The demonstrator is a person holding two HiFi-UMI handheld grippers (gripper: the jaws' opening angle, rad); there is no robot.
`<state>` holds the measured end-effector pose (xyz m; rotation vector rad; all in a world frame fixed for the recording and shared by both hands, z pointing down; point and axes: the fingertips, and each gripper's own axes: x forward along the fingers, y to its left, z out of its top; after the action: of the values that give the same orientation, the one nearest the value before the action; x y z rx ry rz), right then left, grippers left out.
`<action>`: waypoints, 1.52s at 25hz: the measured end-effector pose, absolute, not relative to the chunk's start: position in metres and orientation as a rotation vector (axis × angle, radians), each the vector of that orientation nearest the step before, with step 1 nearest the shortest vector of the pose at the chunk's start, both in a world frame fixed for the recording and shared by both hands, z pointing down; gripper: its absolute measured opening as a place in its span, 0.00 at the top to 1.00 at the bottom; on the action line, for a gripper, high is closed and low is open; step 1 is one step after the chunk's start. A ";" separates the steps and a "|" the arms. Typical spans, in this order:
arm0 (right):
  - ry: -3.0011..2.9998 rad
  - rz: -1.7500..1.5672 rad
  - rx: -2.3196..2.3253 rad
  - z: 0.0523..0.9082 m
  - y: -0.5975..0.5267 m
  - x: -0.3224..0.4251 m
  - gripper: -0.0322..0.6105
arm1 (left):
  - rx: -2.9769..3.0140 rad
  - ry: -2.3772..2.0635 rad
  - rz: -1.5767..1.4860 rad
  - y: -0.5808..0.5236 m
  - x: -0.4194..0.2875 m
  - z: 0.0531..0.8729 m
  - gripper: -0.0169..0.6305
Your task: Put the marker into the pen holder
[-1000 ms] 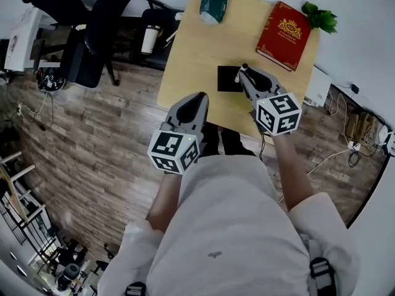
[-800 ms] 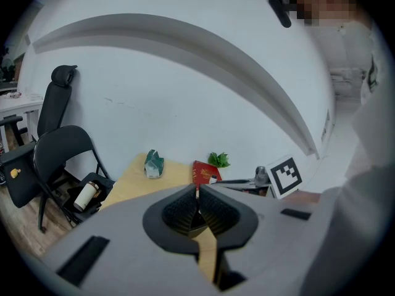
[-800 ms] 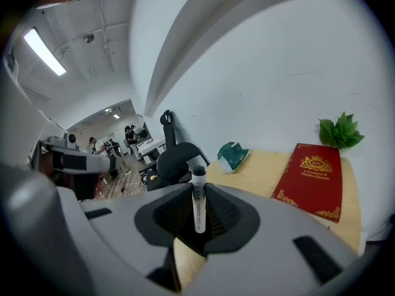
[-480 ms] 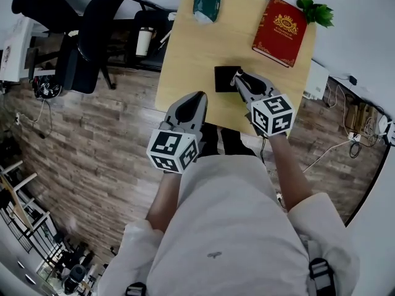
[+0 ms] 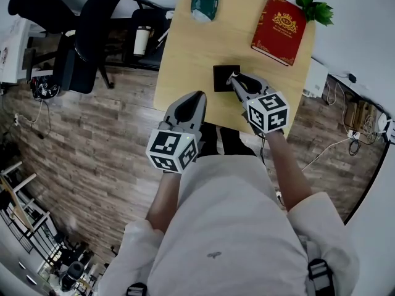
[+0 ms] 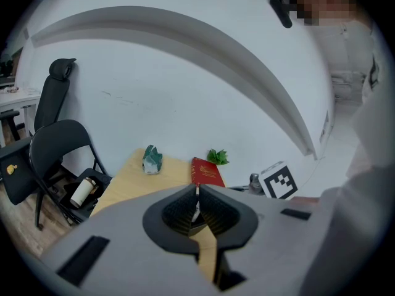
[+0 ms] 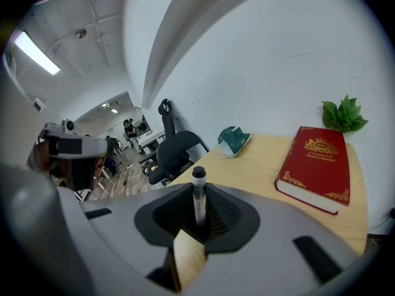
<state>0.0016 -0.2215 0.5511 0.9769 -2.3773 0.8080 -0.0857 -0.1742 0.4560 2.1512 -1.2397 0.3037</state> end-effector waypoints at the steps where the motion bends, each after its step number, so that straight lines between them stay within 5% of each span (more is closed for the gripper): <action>1: -2.375 0.811 0.971 0.553 -0.221 0.001 0.84 | 2.151 -1.240 0.305 -0.174 -0.085 0.456 0.95; 38: -2.272 0.799 0.843 0.590 -0.211 -0.011 0.84 | 2.148 -1.237 0.309 -0.180 -0.085 0.458 0.95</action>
<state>-0.0108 -0.2109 0.5902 0.8426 -2.2716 0.7988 -0.0846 -0.1802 0.4576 2.1484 -1.2368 0.3086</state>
